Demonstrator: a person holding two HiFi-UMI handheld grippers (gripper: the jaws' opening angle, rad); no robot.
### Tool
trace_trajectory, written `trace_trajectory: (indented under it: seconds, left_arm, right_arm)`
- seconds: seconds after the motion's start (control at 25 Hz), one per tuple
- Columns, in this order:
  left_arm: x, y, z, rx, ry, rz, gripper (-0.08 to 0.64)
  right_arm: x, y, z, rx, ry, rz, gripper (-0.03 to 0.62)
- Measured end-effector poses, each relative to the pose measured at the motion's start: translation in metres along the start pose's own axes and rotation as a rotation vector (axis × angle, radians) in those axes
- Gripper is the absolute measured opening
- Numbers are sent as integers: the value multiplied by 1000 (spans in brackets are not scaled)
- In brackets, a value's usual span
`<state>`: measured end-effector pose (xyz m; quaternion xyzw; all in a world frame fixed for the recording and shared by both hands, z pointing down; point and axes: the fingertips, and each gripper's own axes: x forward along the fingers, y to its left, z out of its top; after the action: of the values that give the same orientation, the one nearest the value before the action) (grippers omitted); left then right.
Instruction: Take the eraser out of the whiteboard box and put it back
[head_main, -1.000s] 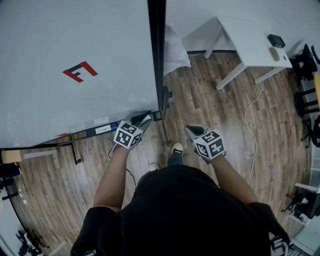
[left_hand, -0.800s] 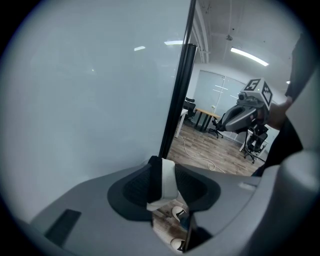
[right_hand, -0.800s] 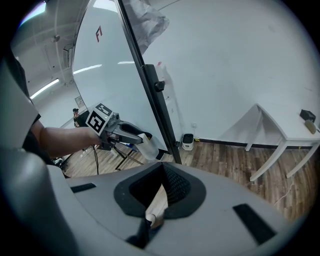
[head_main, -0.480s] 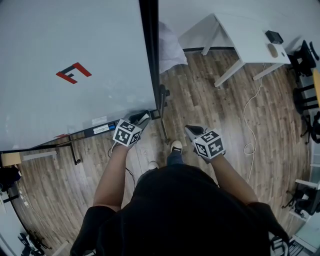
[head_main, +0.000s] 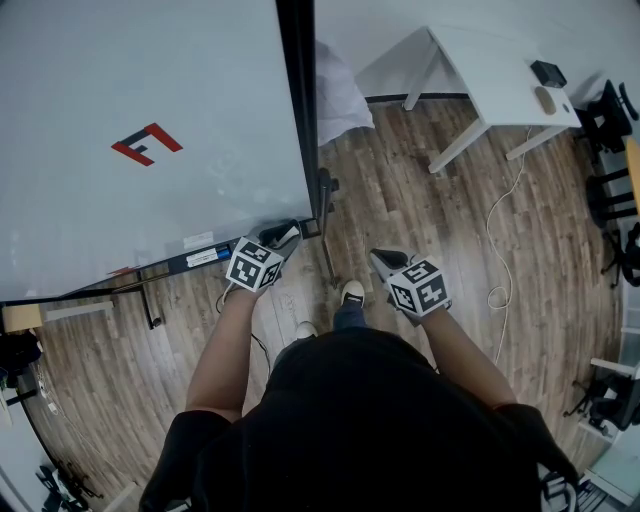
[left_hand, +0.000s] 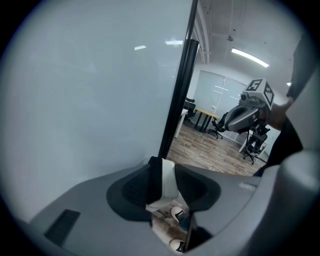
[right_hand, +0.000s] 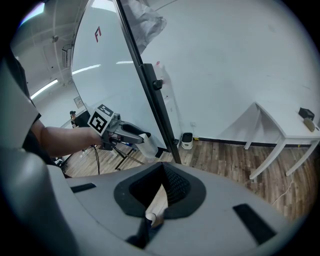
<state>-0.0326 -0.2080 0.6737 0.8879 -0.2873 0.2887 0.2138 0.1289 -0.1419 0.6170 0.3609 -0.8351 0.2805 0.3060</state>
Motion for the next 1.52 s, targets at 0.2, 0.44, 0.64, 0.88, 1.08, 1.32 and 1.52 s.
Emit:
trace_trajectory:
  seconds: [0.2, 0.44, 0.64, 0.88, 1.08, 1.32, 1.52]
  left_arm:
    - [-1, 1, 1, 7, 0, -6, 155]
    - [-8, 0, 5, 9, -16, -8, 163]
    - [-23, -5, 16, 23, -48, -8, 163]
    - [-48, -5, 23, 19, -98, 8, 163]
    - [-69, -9, 25, 44, -124, 30, 163]
    - [-94, -11, 19, 67, -140, 53, 163]
    - [-114, -15, 15, 74, -164, 67, 163]
  right_arm:
    - [-1, 2, 0, -6, 4, 1, -6]
    - [-2, 4, 0, -7, 4, 1, -6]
    - [-5, 9, 3, -16, -3, 1, -6]
    - [-7, 21, 10, -33, -17, 8, -6]
    - [-12, 27, 21, -55, -39, 0, -6]
    - [-18, 40, 31, -72, -64, -6, -6]
    - [-23, 51, 32, -82, -73, -7, -6]
